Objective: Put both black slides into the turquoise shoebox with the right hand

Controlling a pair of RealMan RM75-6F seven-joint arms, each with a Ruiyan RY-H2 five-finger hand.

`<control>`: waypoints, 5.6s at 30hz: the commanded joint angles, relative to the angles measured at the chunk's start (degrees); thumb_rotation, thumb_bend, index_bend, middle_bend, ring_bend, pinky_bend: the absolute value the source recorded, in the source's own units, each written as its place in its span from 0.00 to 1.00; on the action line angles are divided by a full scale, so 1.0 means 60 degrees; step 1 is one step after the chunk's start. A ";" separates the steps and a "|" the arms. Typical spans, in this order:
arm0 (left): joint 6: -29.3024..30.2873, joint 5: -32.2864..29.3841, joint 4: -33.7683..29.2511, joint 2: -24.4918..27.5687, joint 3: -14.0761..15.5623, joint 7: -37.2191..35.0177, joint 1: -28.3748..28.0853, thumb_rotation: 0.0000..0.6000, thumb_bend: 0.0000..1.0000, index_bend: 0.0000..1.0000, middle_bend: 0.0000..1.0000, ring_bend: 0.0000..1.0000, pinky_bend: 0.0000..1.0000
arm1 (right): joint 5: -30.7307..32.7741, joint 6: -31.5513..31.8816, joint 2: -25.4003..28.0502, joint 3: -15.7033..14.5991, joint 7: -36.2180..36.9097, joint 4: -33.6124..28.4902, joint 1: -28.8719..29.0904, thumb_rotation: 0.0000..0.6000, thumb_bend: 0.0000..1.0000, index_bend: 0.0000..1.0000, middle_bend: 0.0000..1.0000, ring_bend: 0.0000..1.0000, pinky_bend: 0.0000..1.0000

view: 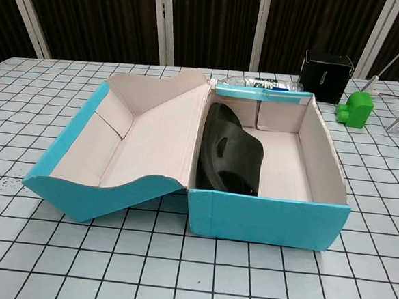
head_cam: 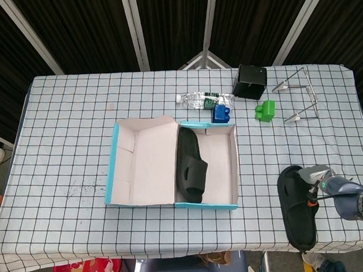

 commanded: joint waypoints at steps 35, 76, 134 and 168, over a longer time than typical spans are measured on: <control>0.0021 0.0034 -0.0009 0.0004 0.0016 -0.0030 0.0006 1.00 0.20 0.10 0.00 0.00 0.08 | -0.0652 0.0936 -0.0583 -0.0266 0.0719 0.0159 -0.0050 1.00 0.33 0.43 0.45 0.28 0.00; 0.0042 0.0025 -0.0021 0.0069 -0.0004 -0.0222 0.0042 1.00 0.20 0.10 0.00 0.00 0.08 | -0.1721 0.1656 0.1832 0.1472 0.0796 -0.1416 -0.0287 1.00 0.57 0.53 0.55 0.37 0.00; 0.1295 0.1443 0.1641 -0.1060 -0.0137 -0.1506 -0.0236 1.00 0.20 0.10 0.00 0.00 0.10 | -0.8967 0.7872 -0.2830 0.6951 0.7980 0.2993 -0.5063 1.00 0.62 0.70 0.55 0.43 0.00; 0.1293 0.1411 0.1589 -0.1060 -0.0129 -0.1345 -0.0231 1.00 0.20 0.10 0.00 0.00 0.10 | -0.9615 0.7264 -0.4100 0.5894 0.8436 0.4803 -0.4993 1.00 0.63 0.72 0.55 0.43 0.00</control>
